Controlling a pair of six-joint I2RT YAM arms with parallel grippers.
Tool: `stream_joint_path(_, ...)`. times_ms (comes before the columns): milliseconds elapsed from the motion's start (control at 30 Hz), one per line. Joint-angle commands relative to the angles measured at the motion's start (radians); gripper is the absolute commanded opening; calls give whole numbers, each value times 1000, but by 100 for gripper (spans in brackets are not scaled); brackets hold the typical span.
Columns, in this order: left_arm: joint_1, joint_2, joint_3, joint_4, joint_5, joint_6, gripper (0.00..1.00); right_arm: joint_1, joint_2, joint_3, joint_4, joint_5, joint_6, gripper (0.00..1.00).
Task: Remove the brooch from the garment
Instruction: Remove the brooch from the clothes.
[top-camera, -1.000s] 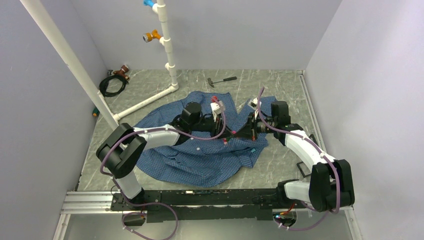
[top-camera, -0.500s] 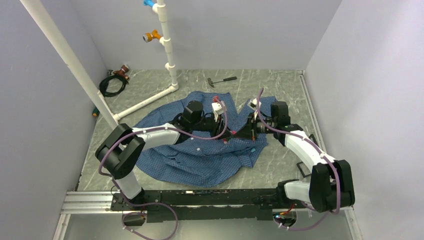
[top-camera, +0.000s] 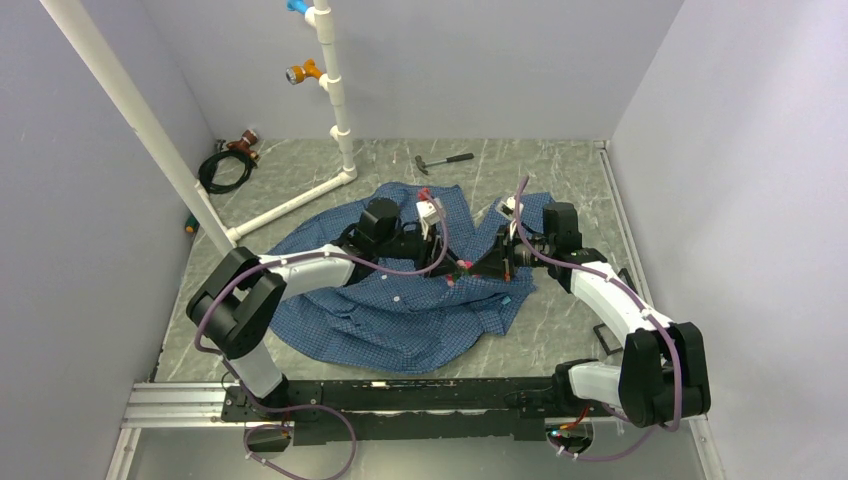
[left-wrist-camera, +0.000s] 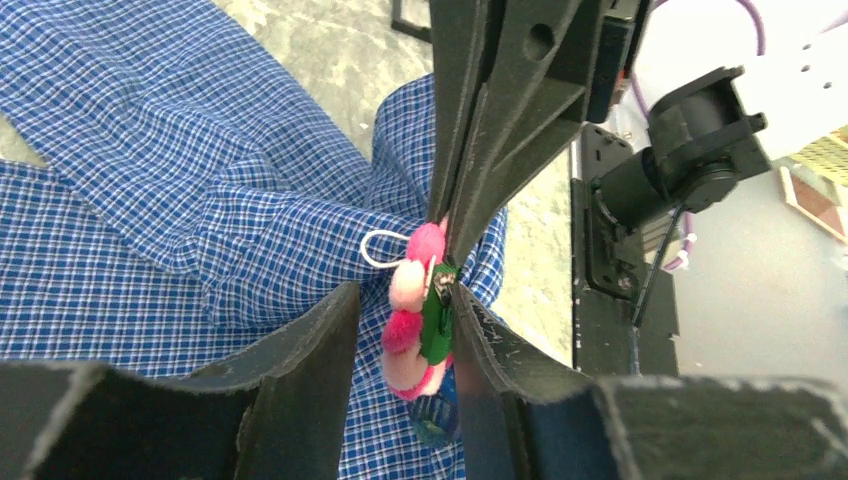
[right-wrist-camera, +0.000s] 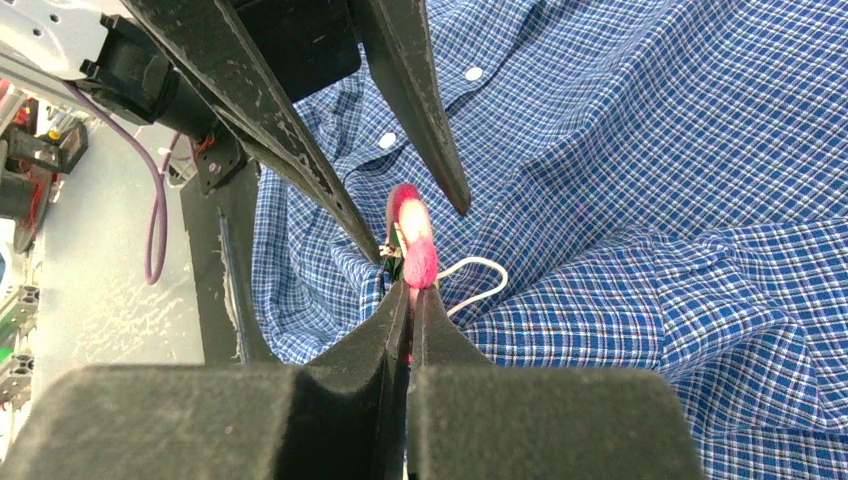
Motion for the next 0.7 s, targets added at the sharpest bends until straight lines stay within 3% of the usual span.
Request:
stream_joint_path(0,29,-27,-32,192,128,-77,43,-4,-23,5,25,-36,-16,0)
stream_joint_path(167,43,-24,-85,368,207,-162,42,-4,-23,6,19,-31,-24,0)
stream_joint_path(467,19,-20,-71,251,156,-80,47,-4,-23,2,25,-71,-21,0)
stream_joint_path(667,5,5,-51,227,137,-73,36,-4,-25,4,14,-106,-33,0)
